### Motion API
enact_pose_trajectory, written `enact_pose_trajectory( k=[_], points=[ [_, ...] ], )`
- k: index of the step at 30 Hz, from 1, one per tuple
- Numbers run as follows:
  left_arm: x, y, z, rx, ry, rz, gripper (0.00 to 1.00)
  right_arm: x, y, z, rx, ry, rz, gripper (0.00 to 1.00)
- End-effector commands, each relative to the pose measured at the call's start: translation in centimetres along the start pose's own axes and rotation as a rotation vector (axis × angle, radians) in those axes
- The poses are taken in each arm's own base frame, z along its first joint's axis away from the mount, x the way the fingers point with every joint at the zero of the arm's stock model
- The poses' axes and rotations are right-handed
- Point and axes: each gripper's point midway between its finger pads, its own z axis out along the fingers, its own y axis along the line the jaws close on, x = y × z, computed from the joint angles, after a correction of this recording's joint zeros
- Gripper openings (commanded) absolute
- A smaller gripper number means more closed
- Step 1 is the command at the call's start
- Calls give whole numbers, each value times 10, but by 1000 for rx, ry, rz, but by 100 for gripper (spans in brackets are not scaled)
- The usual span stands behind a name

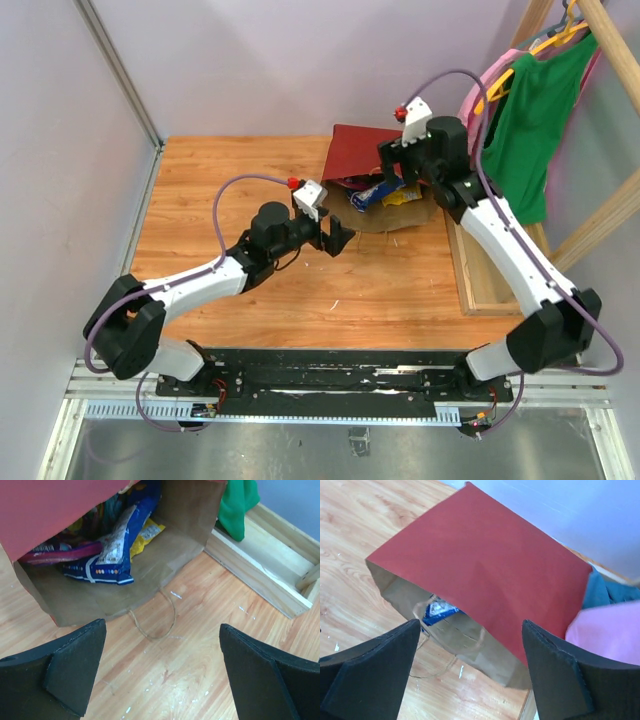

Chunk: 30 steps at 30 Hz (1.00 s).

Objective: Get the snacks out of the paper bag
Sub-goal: Adjust the paper bag at the center of the board, then take out the snack from the paper bag.

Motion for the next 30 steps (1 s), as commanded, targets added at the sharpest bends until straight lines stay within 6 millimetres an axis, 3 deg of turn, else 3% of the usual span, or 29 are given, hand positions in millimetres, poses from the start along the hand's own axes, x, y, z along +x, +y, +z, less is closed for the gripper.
enact_pose_trajectory(
  k=[1, 7, 12, 16, 18, 21, 30],
  points=[
    [-16, -5, 6, -14, -94, 7, 100, -5, 19, 11, -175, 58, -158, 82],
    [5, -18, 24, 6, -76, 8, 100, 7, 27, 28, -258, 164, -220, 73],
    [18, -23, 43, -28, -80, 32, 100, 7, 29, 29, -268, 151, -220, 53],
    [25, -16, 63, -95, -83, 61, 100, 6, 30, 31, -271, 142, -217, 27],
    [30, -13, 76, -115, -65, 79, 100, 2, 29, 31, -263, 129, -210, 4],
    [33, -7, 93, -143, -58, 111, 99, -4, 28, 26, -252, 98, -204, 1],
    [27, 26, 115, -322, -112, 268, 100, -10, 36, 13, -282, 53, -173, 1]
  ],
)
